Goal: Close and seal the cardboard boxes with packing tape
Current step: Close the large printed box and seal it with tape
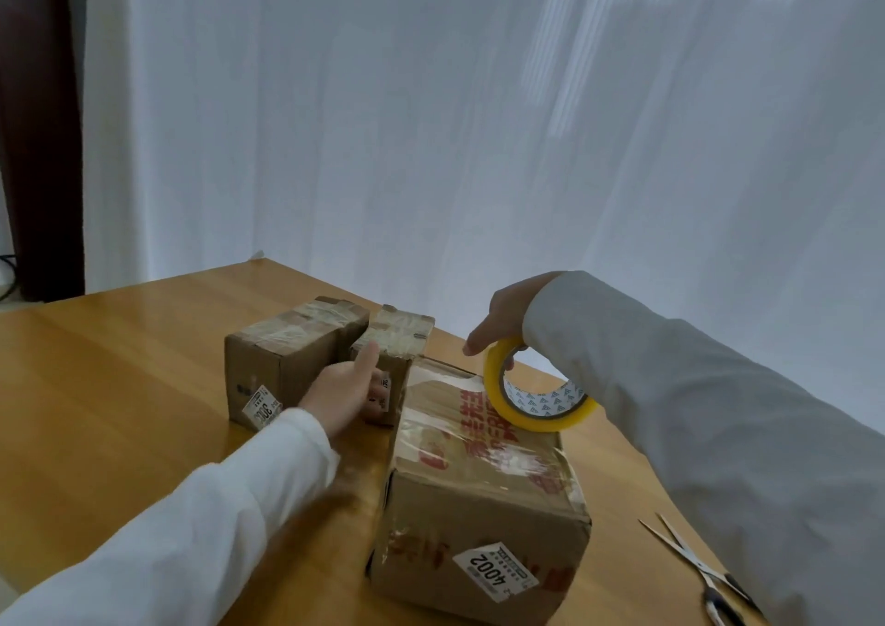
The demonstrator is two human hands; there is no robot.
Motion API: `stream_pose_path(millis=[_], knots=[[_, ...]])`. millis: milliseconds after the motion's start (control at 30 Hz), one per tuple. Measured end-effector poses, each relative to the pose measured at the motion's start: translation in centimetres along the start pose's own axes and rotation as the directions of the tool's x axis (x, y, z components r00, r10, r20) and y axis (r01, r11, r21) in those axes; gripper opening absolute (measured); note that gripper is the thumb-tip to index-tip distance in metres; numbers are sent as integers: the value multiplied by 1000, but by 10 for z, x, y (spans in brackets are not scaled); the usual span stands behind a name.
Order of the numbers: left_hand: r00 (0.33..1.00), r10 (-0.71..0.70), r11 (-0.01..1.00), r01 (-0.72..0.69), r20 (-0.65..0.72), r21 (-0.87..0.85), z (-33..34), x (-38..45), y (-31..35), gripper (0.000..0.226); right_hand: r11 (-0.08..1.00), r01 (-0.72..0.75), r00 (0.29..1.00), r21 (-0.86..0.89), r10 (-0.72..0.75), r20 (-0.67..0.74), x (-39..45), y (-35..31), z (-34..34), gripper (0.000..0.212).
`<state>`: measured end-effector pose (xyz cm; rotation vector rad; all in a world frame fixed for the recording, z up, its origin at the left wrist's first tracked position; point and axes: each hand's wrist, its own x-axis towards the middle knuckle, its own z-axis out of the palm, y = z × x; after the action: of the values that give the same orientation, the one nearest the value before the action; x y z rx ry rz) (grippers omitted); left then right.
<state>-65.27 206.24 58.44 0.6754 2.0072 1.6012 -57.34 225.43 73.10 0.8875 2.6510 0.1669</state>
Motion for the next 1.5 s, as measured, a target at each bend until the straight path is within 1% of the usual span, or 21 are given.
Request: stream_pose_path(millis=[33, 67, 100, 200, 267, 333, 400, 500, 567, 667, 700, 800, 867, 967, 1133, 1200, 1233, 1333, 1400, 1467, 1500], knots=[[985, -125, 989, 134, 122, -69, 2, 0, 8, 59, 1000, -17, 1000, 5, 17, -16, -11, -6, -3, 64], [956, -223, 964, 245, 193, -100, 5, -2, 15, 66, 1000, -12, 999, 9, 13, -38, -19, -8, -2, 62], [938, -256, 950, 289, 234, -117, 7, -1, 15, 66, 1000, -19, 999, 4, 19, -40, -28, -10, -2, 58], [920, -291, 902, 355, 261, -247, 12, -11, 19, 49, 1000, -28, 999, -7, 28, -27, -37, -13, -2, 46], [902, -315, 825, 414, 294, -384, 12, -13, 19, 38, 999, -32, 999, -26, 31, -33, -38, -15, -1, 49], [887, -337, 765, 454, 317, -456, 11, -11, 16, 24, 999, -27, 999, -38, 25, -38, -37, -16, 0, 50], [905, -324, 749, 423, 275, -510, 11, -10, 14, 16, 999, -19, 999, -39, 18, -29, -33, -14, 0, 49], [978, -196, 841, 205, 72, -500, 3, -7, 20, 12, 1000, -17, 999, -17, 17, -27, -31, -13, 0, 51], [993, -112, 877, 86, -27, -473, -5, -6, 27, 14, 1000, -13, 999, -24, 13, -36, -30, -14, 1, 53], [992, -128, 862, 108, -6, -495, -10, -8, 26, 8, 999, -9, 999, -35, 7, -40, -30, -17, 2, 51], [989, -147, 866, 143, 28, -479, -8, -11, 20, 5, 999, -5, 999, -32, 4, -43, -31, -17, 2, 51], [963, -221, 835, 268, 154, -481, 8, -21, -1, 12, 999, 4, 998, -46, -7, -67, -30, -17, 3, 52], [968, -200, 857, 249, 154, -451, 17, -23, -5, 18, 999, 0, 996, -51, -4, -92, -29, -17, 4, 52], [988, -147, 925, 156, 53, -346, 28, -24, -2, 22, 999, -4, 996, -47, -1, -93, -30, -16, 5, 51], [980, -197, 980, 198, 32, -32, 34, -26, -10, 24, 1000, -8, 995, -24, 6, -95, -35, -16, 4, 53], [986, -164, 981, 162, 13, 108, 28, -21, -10, 15, 1000, -9, 994, -29, 5, -111, -37, -18, 4, 53], [991, -132, 980, 133, -15, 149, 24, -17, -4, 16, 1000, -7, 994, -25, 5, -113, -38, -19, 4, 53], [995, -25, 992, 36, -94, 122, 20, -13, 33, 29, 1000, -6, 992, -13, 4, -127, -41, -20, 4, 52], [995, -57, 993, 64, -76, 96, 31, -11, 59, 50, 1000, -9, 990, -1, 9, -141, -45, -19, 4, 51], [986, -149, 975, 159, -73, 156, 48, -14, 71, 48, 1000, -3, 987, 15, 5, -162, -47, -19, 5, 51], [988, -117, 954, 141, -104, 263, 54, -18, 73, 42, 1000, 13, 985, 27, -8, -175, -47, -19, 6, 51]])
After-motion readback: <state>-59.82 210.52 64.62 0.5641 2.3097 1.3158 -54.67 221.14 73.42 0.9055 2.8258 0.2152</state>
